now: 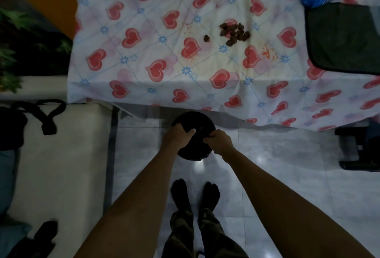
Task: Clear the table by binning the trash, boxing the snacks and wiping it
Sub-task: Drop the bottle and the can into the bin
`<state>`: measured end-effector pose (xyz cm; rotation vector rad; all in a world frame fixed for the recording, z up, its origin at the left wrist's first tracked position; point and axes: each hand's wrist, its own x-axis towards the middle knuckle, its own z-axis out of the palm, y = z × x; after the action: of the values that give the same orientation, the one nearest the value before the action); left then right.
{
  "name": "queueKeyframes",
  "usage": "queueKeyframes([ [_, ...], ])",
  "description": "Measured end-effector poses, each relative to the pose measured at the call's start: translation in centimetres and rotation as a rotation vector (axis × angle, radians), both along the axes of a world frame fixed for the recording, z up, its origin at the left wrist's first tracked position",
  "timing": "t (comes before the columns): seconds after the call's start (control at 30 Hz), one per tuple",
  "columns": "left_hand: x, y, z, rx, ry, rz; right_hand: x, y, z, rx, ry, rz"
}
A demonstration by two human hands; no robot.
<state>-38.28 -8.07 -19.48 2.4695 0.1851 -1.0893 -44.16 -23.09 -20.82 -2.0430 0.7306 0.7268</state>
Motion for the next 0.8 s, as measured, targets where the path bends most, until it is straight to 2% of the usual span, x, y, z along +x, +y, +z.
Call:
queueKeyframes([
  [0.13,0.8,-0.3,3.6,0.035,-0.077,-0.088,0.8,-0.1,3.0,-0.048,-0.061,0.075],
  [0.23,2.3,-0.1,7.2,0.089,-0.216,-0.199,2.2,-0.7,6.4,-0.107,-0.137,0.155],
  [0.5,8.4,-1.7,20.3,0.188,-0.471,-0.314,9.6,-2.9,19.0,-0.213,-0.325,0.183],
  [0.8,14.9,-4.4,29.5,0.225,-0.660,-0.279,16.9,-5.5,29.6,-0.325,-0.512,0.234],
])
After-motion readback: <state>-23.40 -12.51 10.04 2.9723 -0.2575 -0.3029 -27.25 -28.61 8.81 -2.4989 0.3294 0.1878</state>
